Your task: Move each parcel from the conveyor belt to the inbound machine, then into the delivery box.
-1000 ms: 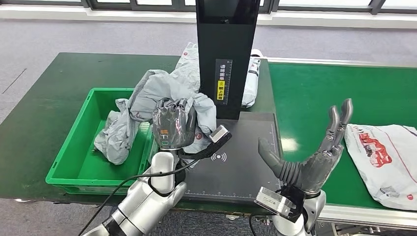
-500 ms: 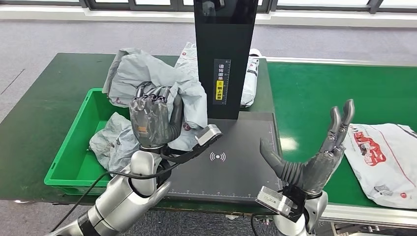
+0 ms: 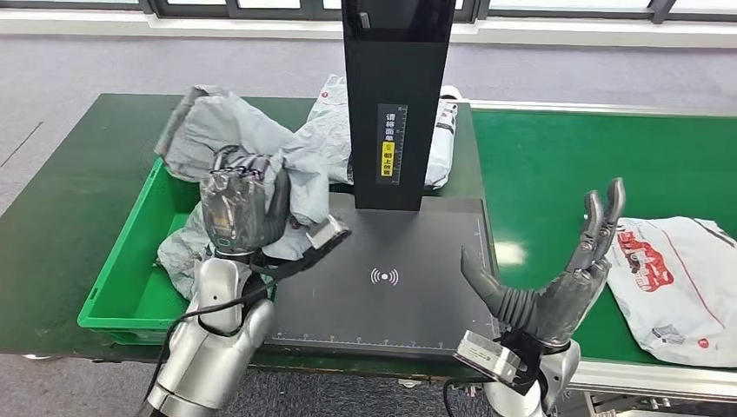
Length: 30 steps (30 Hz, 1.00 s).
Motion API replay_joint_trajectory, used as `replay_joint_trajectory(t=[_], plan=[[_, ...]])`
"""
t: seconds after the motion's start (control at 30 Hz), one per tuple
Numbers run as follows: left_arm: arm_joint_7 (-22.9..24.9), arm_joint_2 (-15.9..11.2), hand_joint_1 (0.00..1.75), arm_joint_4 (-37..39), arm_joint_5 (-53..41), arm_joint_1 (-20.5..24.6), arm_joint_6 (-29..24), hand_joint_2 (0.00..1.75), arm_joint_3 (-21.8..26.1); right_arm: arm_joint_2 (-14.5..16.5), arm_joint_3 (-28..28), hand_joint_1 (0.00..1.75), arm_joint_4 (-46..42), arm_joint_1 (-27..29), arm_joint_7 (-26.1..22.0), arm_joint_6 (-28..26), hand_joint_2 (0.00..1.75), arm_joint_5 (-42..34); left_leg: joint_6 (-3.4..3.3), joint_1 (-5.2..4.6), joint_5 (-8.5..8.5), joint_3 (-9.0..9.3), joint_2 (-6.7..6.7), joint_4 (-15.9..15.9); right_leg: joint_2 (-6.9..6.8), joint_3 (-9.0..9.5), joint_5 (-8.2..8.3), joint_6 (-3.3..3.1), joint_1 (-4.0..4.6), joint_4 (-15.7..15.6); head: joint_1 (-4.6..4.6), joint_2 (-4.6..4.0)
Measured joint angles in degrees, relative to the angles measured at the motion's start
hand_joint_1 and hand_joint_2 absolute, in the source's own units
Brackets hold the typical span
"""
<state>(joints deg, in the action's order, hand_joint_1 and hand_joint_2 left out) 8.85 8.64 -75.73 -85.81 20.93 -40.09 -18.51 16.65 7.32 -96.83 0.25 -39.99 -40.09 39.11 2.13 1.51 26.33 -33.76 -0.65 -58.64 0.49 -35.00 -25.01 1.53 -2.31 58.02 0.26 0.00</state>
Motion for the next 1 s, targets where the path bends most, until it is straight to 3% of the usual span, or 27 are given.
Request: replay_joint_trajectory(t=[0.17, 0.3, 0.43, 0.63, 1.0], plan=[[-3.7, 2.3, 1.75, 6.8, 0.0, 0.4, 0.0, 1.75, 13.3, -0.1, 0.0, 0.0, 0.0, 0.5, 0.0, 0.0, 1.75, -1.4, 0.04, 0.04, -0.02, 0.03, 0.09, 0.0, 0.08, -0.03, 0.01, -0.02, 0.04, 0.0, -0.01, 0.0], [-4.6, 3.4, 0.03, 12.0, 0.0, 1.2, 0.0, 1.75, 20.9, -0.1, 0.0, 0.0, 0.0, 0.8, 0.0, 0.0, 1.75, -1.9, 0.06, 0.05, -0.03, 0.03, 0.09, 0.0, 0.09, -0.03, 0.03, -0.04, 0.04, 0.0, -0.01, -0.01], [-4.7, 4.0, 0.0, 15.8, 0.0, 1.5, 0.0, 1.75, 25.1, -0.1, 0.0, 0.0, 0.0, 0.9, 0.0, 0.1, 1.75, -2.0, 0.05, 0.03, -0.02, 0.01, 0.08, 0.0, 0.08, -0.03, 0.02, -0.04, 0.02, 0.0, 0.0, -0.01], [-2.5, 4.6, 0.0, 16.2, 0.0, 1.7, 0.0, 1.75, 25.9, -0.1, 0.0, 0.0, 0.0, 1.0, 0.0, 0.2, 1.75, -1.9, 0.05, 0.02, -0.01, -0.01, 0.07, 0.0, 0.06, -0.03, 0.02, -0.04, 0.02, 0.0, -0.01, -0.01], [-13.7, 8.3, 0.0, 3.7, 0.0, -0.5, 0.0, 1.75, 29.2, -0.1, 0.0, 0.0, 0.8, 0.9, 0.0, 0.2, 1.75, -1.8, 0.04, 0.02, -0.01, -0.04, 0.02, 0.0, 0.02, -0.03, 0.02, -0.03, 0.02, 0.0, -0.01, 0.0]])
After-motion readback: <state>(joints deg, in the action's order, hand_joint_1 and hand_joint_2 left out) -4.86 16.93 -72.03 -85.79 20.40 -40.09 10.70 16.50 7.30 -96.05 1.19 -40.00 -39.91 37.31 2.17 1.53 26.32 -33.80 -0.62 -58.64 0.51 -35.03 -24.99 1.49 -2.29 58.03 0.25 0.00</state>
